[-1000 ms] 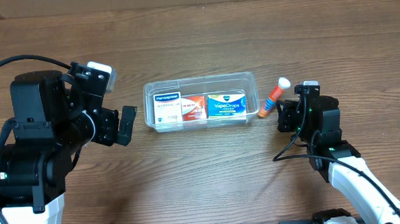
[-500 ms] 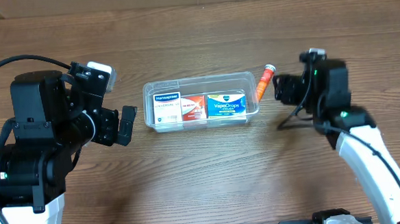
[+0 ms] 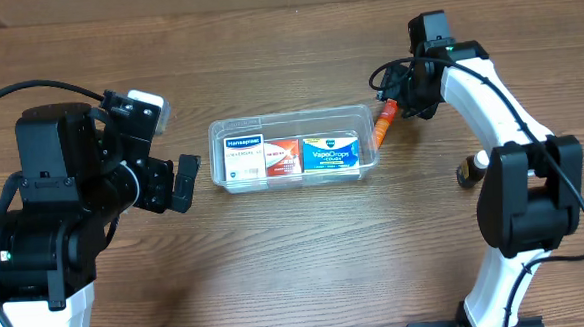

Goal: Pack container
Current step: 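Lift the orange tube with right gripper over the container's right end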

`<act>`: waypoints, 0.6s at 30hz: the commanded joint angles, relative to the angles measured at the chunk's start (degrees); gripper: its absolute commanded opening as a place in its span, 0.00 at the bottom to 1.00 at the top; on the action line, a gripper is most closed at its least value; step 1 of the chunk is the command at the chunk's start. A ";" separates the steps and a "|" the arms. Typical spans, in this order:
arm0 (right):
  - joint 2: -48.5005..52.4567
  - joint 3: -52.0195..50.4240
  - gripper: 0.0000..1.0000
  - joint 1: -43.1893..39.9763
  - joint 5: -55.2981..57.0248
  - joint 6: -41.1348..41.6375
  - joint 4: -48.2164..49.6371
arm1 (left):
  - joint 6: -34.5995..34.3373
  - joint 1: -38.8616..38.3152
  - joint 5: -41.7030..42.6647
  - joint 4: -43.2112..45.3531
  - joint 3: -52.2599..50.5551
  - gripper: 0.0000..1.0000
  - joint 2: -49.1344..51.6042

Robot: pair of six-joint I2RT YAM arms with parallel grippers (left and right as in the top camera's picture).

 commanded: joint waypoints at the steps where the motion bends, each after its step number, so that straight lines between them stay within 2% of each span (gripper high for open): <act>1: 2.49 1.88 0.68 0.28 2.03 1.81 -0.50 | 0.85 0.26 0.63 0.20 0.15 1.00 0.11; 4: 2.99 1.88 0.68 0.55 5.66 1.99 -0.85 | 0.85 0.26 0.63 0.22 0.15 1.00 0.17; 15: 6.56 1.88 0.68 2.47 6.91 1.95 -1.49 | 0.85 0.26 0.63 0.22 0.15 1.00 0.20; 18: 6.64 1.88 0.59 2.47 7.54 1.95 -1.42 | 0.85 0.26 0.63 0.22 0.15 1.00 0.20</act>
